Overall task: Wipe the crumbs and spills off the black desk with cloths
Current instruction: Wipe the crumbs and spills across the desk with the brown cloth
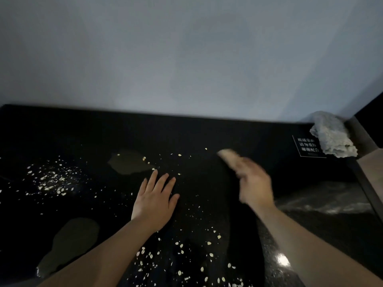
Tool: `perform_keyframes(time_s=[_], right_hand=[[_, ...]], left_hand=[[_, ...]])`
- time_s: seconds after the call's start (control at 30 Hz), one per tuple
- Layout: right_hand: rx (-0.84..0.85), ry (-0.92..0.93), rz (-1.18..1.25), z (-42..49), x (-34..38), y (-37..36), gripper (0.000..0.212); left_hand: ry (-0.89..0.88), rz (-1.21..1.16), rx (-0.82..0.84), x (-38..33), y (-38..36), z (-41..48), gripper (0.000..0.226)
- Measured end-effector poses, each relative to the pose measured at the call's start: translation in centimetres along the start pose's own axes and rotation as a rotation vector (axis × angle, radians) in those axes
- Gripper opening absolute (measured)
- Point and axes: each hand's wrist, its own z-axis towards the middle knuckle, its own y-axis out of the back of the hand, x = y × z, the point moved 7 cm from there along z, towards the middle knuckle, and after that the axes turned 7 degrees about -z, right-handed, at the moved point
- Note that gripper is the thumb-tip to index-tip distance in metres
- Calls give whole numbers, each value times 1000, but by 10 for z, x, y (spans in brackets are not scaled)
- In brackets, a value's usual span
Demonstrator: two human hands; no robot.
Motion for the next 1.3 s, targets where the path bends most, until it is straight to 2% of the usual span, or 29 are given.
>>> perform_keyframes(time_s=[0.07, 0.1, 0.13, 0.17, 0.2, 0.3, 0.33, 0.4, 0.43, 0.47, 0.53, 0.57, 0.6, 0.63, 0.67, 0.7, 0.77, 0.83, 0.87, 0.9, 0.97, 1.0, 1.03, 1.1, 1.13, 1.17, 1.2, 1.23, 1.3], right_hand=[[-43, -459, -143, 11, -37, 12, 47], [-3, -582, -184, 12, -38, 9, 51], [26, -583, -171, 14, -25, 4, 55], [16, -480, -129, 18, -5, -3, 57], [9, -296, -80, 19, 20, -13, 57], [197, 301, -24, -9, 99, -39, 52], [254, 426, -38, -18, 110, -37, 52], [142, 513, -10, -9, 100, -21, 59], [63, 442, -4, 4, 81, -17, 69], [9, 282, -35, 20, 53, -13, 76], [-59, -219, -121, 44, -13, 2, 68], [-60, -468, -143, 49, -36, 9, 58], [-12, -632, -143, 52, -45, 9, 55], [50, -694, -128, 56, -44, 2, 59], [75, -642, -124, 63, -31, -5, 63], [65, -516, -83, 72, -10, -15, 65], [83, -123, 44, 77, 49, -38, 61], [208, 322, 67, 47, 112, -53, 51], [297, 465, 44, 31, 130, -53, 48], [328, 568, -1, 23, 136, -50, 47], [156, 643, -49, 30, 123, -32, 60], [76, 549, -94, 42, 101, -26, 71], [22, 361, -154, 59, 70, -21, 77], [-42, -220, -214, 84, -3, -6, 69], [3, -490, -174, 88, -29, -3, 62], [64, -637, -138, 90, -39, -8, 59], [99, -653, -130, 94, -37, -17, 61], [93, -551, -84, 100, -23, -28, 66], [109, -135, 74, 97, 39, -55, 70]], left_hand=[[-23, 24, -35, 4, 2, 1, 58], [-22, 14, -31, 7, 0, 1, 59], [-21, 0, -24, 8, -1, 1, 60], [-23, -11, -24, 9, -2, 1, 60], [-28, -18, -30, 9, -1, 1, 60], [-49, -38, -37, 11, 2, 2, 57], [-60, -38, -41, 13, 4, 2, 56], [-85, -18, -60, 16, 5, 4, 61], [-96, -9, -67, 17, 5, 4, 71], [-101, 1, -55, 16, 3, 3, 80], [-90, -17, -41, 16, -2, 3, 87], [-84, -32, -41, 15, -3, 3, 88], [-80, -41, -39, 14, -3, 4, 87], [-78, -42, -40, 15, -2, 4, 84], [-73, -43, -34, 15, -2, 4, 76], [-71, -41, -23, 16, -1, 4, 69], [-77, -39, -14, 18, -1, 5, 69], [-86, -33, -18, 17, 0, 4, 77], [-83, -30, -16, 18, -2, 5, 72], [-81, -30, -11, 19, -2, 5, 67], [-90, -35, -22, 19, -2, 5, 73], [-97, -29, -22, 19, -2, 5, 81], [-98, -24, -20, 18, -2, 5, 86], [-89, -26, -28, 17, -4, 4, 88], [-83, -31, -31, 16, -5, 4, 88], [-79, -34, -31, 16, -6, 4, 88], [-79, -38, -34, 15, -7, 5, 88], [-81, -44, -35, 16, -8, 5, 87], [-91, -49, -30, 19, -8, 5, 86]])
